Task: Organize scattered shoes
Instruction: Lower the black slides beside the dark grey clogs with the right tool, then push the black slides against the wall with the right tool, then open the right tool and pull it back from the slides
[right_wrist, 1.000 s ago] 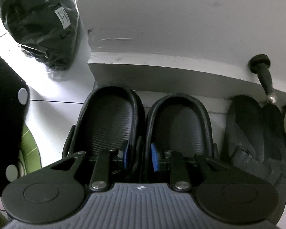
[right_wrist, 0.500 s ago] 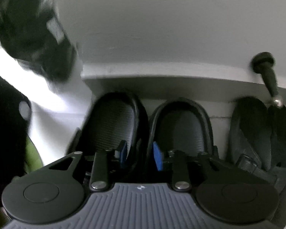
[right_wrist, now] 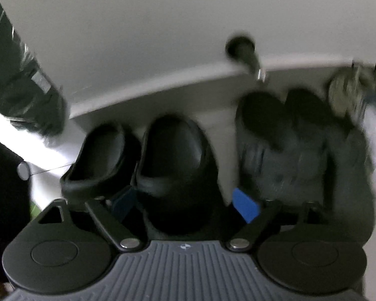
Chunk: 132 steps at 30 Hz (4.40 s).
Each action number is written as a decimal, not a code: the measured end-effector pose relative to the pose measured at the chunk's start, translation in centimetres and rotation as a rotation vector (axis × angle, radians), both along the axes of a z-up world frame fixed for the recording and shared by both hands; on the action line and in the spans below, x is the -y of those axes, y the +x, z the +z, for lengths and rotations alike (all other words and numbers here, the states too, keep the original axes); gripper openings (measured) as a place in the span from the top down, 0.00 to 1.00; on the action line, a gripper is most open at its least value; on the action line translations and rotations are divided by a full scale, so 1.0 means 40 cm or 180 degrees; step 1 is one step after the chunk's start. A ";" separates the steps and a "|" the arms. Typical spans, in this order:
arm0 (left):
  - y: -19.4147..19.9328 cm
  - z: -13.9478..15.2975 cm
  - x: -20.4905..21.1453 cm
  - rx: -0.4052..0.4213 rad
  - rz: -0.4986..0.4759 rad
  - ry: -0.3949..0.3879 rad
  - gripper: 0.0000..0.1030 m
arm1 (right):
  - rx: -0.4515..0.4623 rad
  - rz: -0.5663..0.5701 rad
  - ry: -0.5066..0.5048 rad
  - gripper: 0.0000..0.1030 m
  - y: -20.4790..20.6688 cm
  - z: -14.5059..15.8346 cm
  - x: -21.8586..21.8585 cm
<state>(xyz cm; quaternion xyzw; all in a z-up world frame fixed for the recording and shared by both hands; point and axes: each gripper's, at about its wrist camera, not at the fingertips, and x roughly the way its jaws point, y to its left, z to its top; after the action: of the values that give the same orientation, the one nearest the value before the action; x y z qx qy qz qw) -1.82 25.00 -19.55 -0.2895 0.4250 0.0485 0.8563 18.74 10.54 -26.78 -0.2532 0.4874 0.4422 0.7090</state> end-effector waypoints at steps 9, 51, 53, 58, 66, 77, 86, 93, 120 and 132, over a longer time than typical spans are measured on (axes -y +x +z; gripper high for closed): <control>0.013 -0.008 0.002 -0.0054 0.0030 0.0038 0.02 | 0.0189 0.0243 -0.0268 0.19 -0.031 -0.059 -0.005; -0.014 0.034 0.005 0.0044 0.0081 -0.0001 0.02 | -0.0313 0.0654 -0.0279 0.30 -0.224 -0.054 -0.098; -0.012 0.033 0.006 0.0043 0.0072 -0.0001 0.02 | -0.0100 0.0597 -0.0291 0.63 -0.216 -0.049 -0.108; -0.010 0.030 0.011 0.0043 0.0019 -0.0006 0.02 | 0.0059 0.0378 -0.0411 0.67 -0.169 -0.060 -0.130; -0.009 0.021 -0.002 0.0053 0.0053 -0.0061 0.02 | -0.0281 0.0498 -0.0284 0.33 -0.176 -0.013 -0.099; -0.016 0.026 -0.001 0.0104 0.0009 -0.0063 0.02 | -0.0465 0.0695 -0.0294 0.04 -0.266 -0.040 -0.097; -0.031 0.027 -0.025 0.0125 0.0078 -0.0146 0.02 | -0.0256 0.0440 -0.0276 0.18 -0.250 -0.080 -0.110; -0.028 0.002 -0.046 0.0052 0.0137 -0.0206 0.02 | -0.0309 0.0404 -0.0197 0.18 -0.240 -0.081 -0.105; 0.006 -0.001 0.041 0.0294 -0.0382 -0.0405 0.01 | 0.0352 -0.0981 0.0072 0.18 -0.129 0.274 0.110; 0.032 0.067 0.020 0.0467 -0.0291 -0.0594 0.01 | 0.0745 -0.1422 -0.0454 0.04 -0.190 0.577 0.110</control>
<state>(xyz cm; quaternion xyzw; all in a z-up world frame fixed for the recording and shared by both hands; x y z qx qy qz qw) -0.56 24.20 -16.88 -0.3510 0.3767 -0.0517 0.8557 11.13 6.15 -3.69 -0.2381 0.4757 0.2069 0.8211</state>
